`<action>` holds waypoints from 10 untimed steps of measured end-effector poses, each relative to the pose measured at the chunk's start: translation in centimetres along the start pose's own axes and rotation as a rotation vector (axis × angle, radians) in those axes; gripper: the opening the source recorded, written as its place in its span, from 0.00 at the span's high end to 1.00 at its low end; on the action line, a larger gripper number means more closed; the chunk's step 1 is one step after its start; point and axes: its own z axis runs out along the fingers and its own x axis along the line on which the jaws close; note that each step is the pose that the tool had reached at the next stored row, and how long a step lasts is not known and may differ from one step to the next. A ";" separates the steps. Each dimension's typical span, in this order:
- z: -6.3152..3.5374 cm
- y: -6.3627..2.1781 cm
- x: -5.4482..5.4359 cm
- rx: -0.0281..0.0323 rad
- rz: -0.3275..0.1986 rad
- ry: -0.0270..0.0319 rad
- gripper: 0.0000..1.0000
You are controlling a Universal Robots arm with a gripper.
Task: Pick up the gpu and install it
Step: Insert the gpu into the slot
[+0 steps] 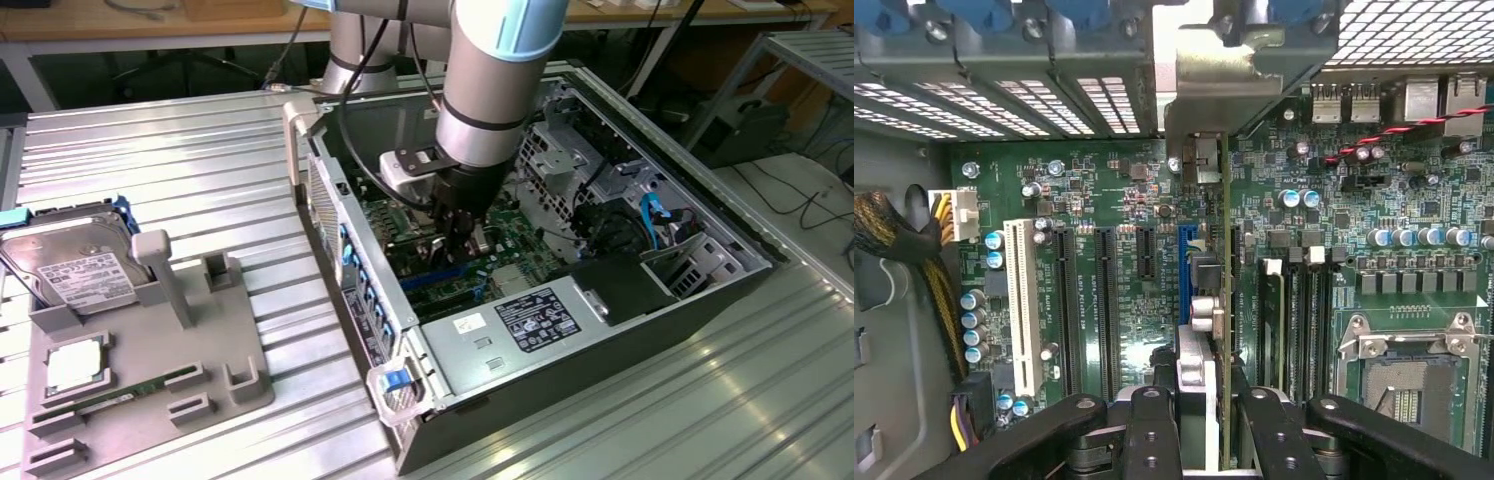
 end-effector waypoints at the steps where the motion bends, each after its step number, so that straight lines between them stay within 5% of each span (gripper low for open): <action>1: 0.00 0.00 0.0 0.0000 0.000 0.0000 0.71; 10: -0.01 -0.01 0.3 0.0000 0.000 0.0000 0.71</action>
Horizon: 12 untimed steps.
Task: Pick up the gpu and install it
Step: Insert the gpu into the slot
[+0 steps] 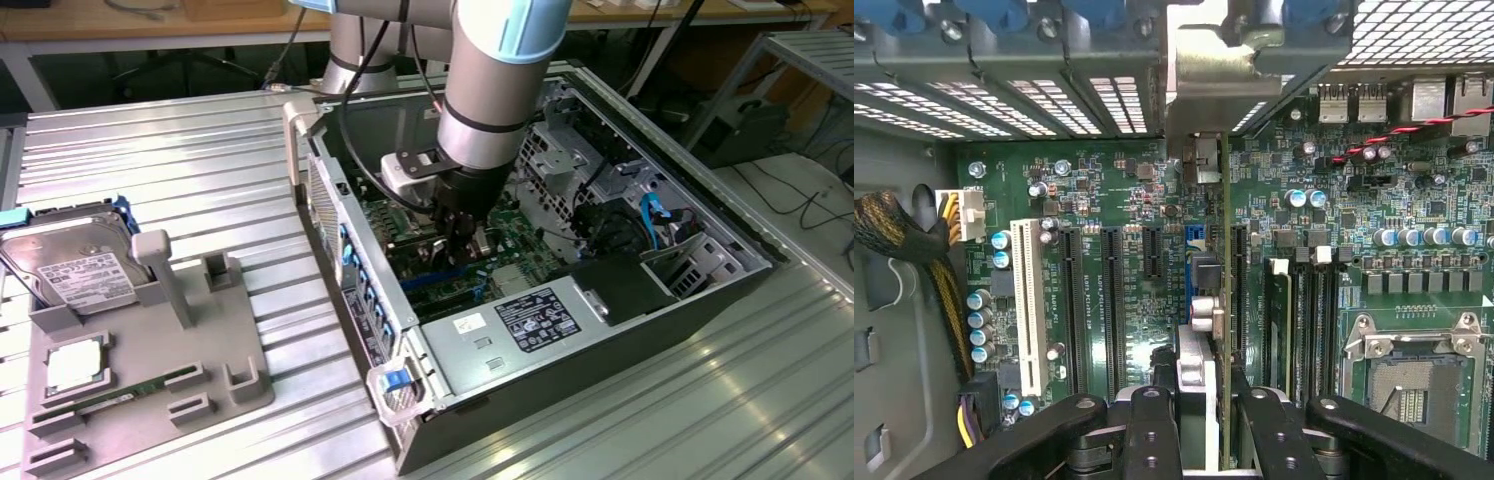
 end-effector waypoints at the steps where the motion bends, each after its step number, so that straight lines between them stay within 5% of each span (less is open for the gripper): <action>1: 0.00 0.00 0.0 0.0000 0.000 -0.0001 0.71; 12: -0.01 0.33 0.0 0.0000 0.000 -0.0004 0.71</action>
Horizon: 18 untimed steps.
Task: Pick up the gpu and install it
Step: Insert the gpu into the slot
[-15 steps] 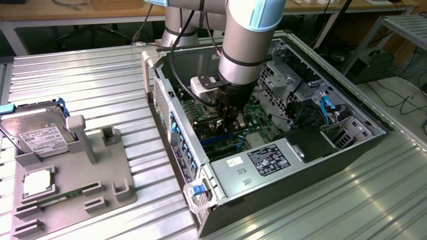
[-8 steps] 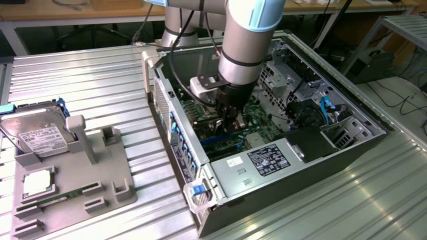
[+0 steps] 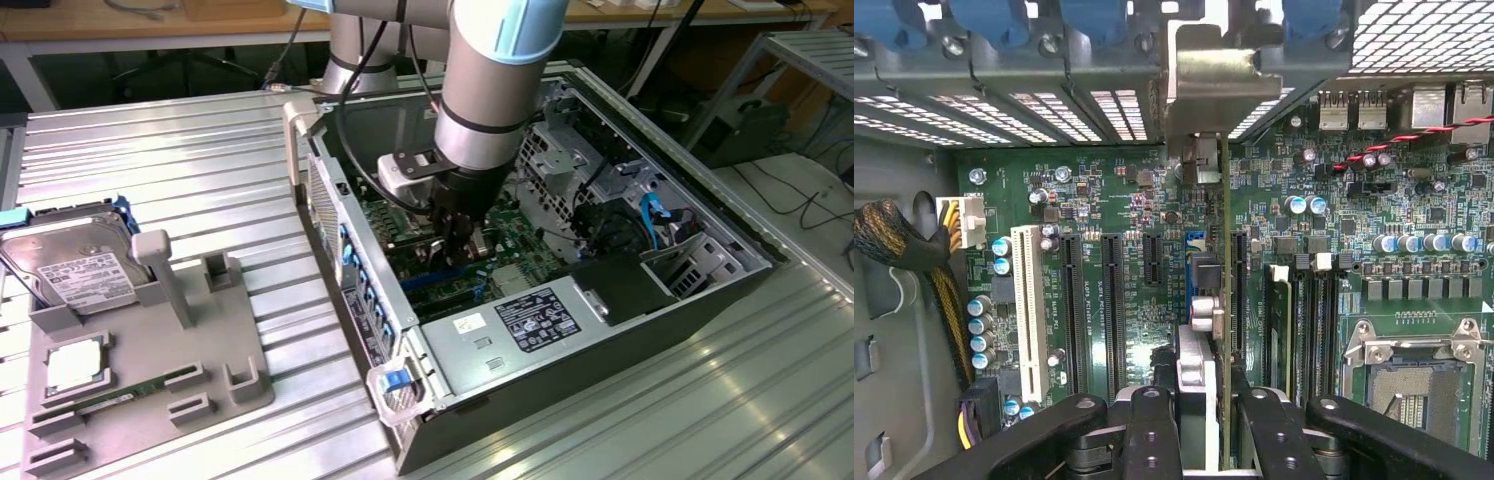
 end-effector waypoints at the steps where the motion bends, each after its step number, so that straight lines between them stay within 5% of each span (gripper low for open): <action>1: 0.00 0.04 0.0 0.0000 0.000 0.0000 0.71; 18: 0.16 0.31 0.0 0.0000 0.000 0.0001 0.71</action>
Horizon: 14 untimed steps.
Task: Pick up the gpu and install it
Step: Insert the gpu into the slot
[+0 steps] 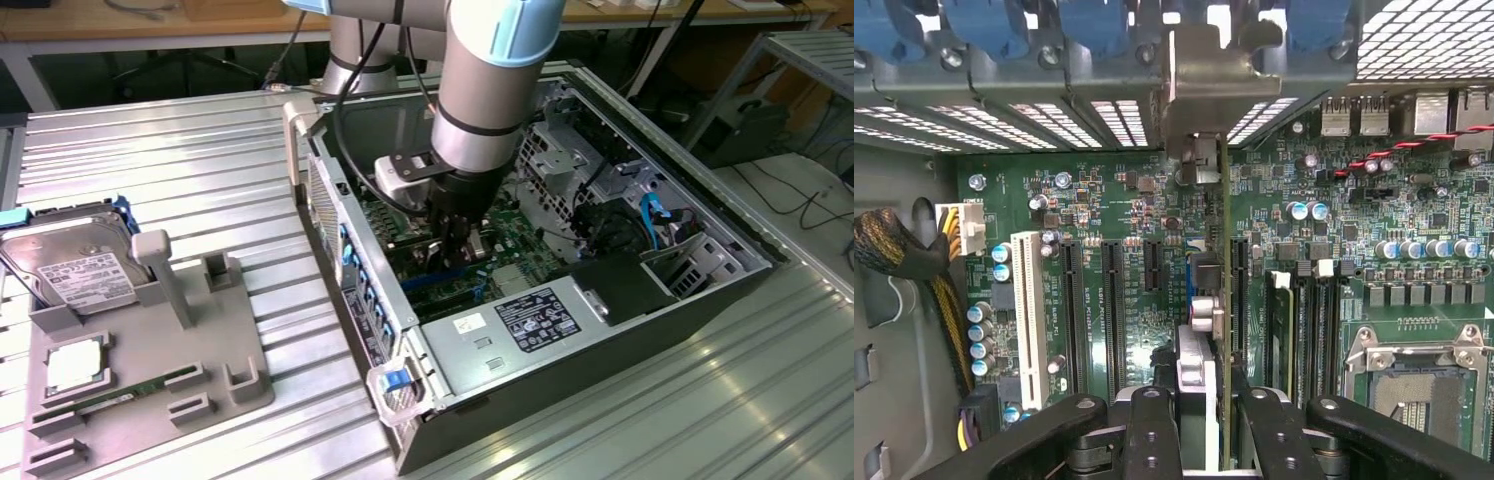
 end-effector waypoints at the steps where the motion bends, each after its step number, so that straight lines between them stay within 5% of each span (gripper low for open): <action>1: 0.01 0.06 0.0 0.0001 0.000 -0.0002 0.71; 10: 0.01 0.34 0.0 -0.0005 0.000 -0.0002 0.71; 14: 0.03 0.15 0.0 -0.0084 0.000 -0.0001 0.71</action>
